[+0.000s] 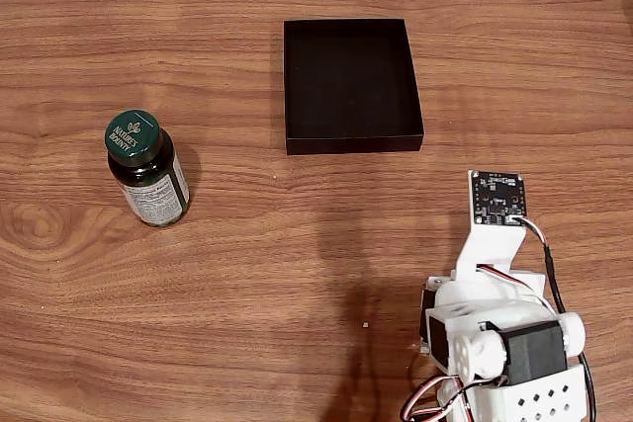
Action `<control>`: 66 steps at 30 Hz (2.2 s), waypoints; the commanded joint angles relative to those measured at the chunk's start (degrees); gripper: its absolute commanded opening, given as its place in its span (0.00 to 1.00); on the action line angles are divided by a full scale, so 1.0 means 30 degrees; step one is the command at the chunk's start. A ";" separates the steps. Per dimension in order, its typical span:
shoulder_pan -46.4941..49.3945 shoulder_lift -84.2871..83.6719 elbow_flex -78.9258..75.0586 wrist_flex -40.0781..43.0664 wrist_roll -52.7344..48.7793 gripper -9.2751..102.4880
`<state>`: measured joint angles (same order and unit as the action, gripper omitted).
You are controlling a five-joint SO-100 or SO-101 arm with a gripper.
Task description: Pick up the pill bottle and place it in the black box.
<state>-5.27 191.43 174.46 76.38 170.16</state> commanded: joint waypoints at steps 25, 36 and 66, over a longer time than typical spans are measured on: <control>-0.0029 -0.0059 -0.0293 0.3252 0.0059 0.08; -0.0527 -0.0059 -0.0293 0.3281 0.0205 0.08; -0.5215 -0.0088 -0.0293 -0.9844 0.6387 0.51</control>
<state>-18.19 190.63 174.55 54.76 185.01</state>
